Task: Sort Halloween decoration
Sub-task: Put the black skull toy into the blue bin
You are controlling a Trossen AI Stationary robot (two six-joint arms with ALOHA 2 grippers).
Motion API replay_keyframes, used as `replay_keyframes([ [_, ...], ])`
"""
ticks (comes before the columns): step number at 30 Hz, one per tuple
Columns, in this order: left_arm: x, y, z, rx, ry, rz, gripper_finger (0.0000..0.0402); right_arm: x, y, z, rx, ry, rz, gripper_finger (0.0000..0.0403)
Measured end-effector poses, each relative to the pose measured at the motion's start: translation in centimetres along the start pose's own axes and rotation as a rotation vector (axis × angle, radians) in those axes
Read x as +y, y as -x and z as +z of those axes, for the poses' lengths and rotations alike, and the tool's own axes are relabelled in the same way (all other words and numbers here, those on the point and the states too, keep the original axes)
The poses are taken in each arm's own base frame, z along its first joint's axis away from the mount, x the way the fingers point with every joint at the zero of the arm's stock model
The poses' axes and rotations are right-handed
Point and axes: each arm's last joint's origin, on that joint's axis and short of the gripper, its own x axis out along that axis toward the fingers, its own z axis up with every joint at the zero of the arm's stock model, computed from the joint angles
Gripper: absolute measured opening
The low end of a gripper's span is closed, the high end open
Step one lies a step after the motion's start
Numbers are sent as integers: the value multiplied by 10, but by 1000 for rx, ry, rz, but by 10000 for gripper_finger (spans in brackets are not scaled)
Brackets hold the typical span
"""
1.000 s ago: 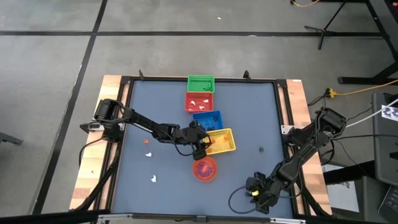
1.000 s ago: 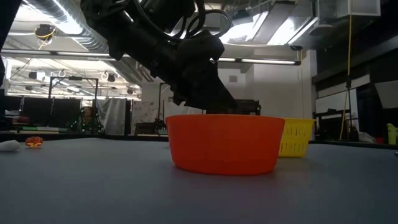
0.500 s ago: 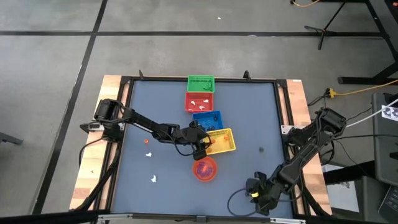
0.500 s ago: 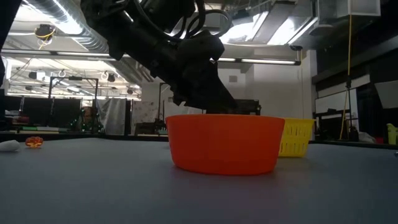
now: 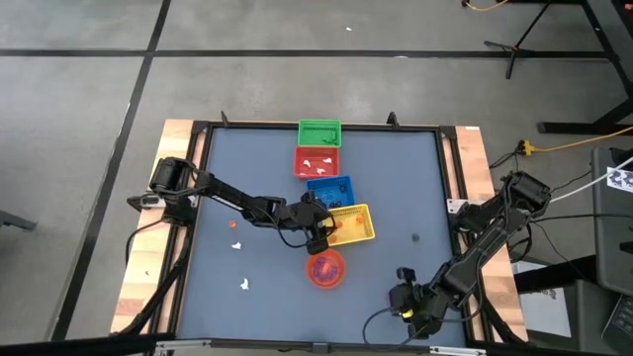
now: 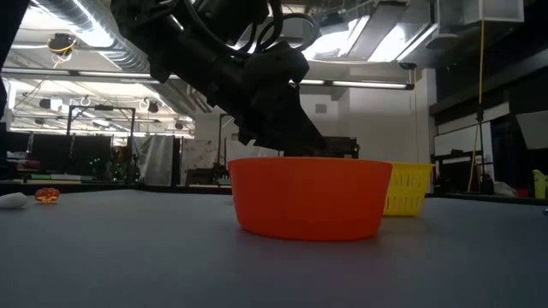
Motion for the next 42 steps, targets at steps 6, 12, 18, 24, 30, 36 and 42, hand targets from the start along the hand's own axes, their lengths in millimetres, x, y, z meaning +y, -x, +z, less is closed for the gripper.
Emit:
replay_keyframes([
  [6,0,0,0,0,0,0,187,-1,-6,-3,23,59,-11,140],
  [12,0,0,0,2,0,0,187,-2,-24,-10,83,74,-39,140],
  [18,0,0,0,2,-1,0,187,-4,-33,-13,105,79,-64,140],
  [24,0,0,0,2,-1,0,187,-4,-35,-14,109,81,-69,138],
  [30,0,0,0,1,0,0,187,-4,-35,-14,110,73,-71,94],
  [36,0,0,0,1,0,0,187,-4,-35,-14,109,72,-70,68],
  [42,0,0,0,2,0,0,187,-4,-36,-14,104,71,-71,91],
])
